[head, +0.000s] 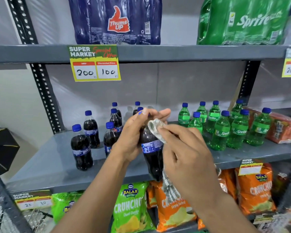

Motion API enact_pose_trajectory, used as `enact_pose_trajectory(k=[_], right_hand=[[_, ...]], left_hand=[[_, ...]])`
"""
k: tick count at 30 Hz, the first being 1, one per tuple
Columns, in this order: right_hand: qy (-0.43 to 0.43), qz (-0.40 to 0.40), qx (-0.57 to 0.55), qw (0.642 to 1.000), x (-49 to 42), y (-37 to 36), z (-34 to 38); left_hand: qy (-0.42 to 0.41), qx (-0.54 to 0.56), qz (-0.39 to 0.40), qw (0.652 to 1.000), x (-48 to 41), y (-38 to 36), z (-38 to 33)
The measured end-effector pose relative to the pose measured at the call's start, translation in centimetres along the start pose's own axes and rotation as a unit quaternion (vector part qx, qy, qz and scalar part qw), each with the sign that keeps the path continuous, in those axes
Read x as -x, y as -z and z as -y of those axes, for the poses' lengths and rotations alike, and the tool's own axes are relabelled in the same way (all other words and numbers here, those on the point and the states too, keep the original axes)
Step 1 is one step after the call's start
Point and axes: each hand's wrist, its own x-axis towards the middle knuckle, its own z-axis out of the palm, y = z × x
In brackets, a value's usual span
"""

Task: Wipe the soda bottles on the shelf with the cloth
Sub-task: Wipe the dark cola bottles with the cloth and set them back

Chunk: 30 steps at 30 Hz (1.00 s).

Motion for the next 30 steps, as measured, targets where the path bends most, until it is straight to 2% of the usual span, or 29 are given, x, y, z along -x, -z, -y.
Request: enact_pose_trajectory(k=[5,7,8,11,12,16,20,24,28,30], right_hand=[[0.068,0.132,0.033,0.988,0.4,-0.2,3.1],[0.1,0.151,0.026,0.983,0.7,-0.1,3.3],[0.097,0.14,0.014,0.985,0.5,0.0,3.0],[0.012,0.062,-0.035,0.997,-0.5,0.7,1.9],[0.001,0.061,-0.037,0.997,-0.6,0.8,2.0],[0.068,0.116,-0.037,0.99,0.3,0.7,3.5],[0.004,0.077,-0.034,0.996,-0.4,1.1,2.5],[0.081,0.127,-0.033,0.988,0.5,0.9,4.1],[0.031,0.085,-0.017,0.996,-0.3,1.0,3.1],[0.059,0.102,-0.008,0.993,0.3,0.5,4.4]], left_hand=[[0.036,0.025,0.025,0.999,0.8,-0.6,-0.3],[0.039,0.016,0.029,0.999,1.3,-0.4,-0.5],[0.037,0.015,0.027,0.999,1.6,-0.3,-0.6],[0.025,0.025,0.006,0.999,2.3,-0.5,-0.7],[0.02,0.025,0.003,0.999,2.3,-0.6,-0.8],[0.019,0.01,0.006,1.0,2.9,-0.8,-1.0],[0.022,0.013,0.0,1.0,3.4,-0.9,-1.1],[0.023,-0.005,-0.003,1.0,3.8,-1.1,-1.4],[0.017,0.025,-0.01,1.0,4.1,-1.0,-1.3],[0.016,0.037,-0.012,0.999,4.1,-1.0,-1.4]])
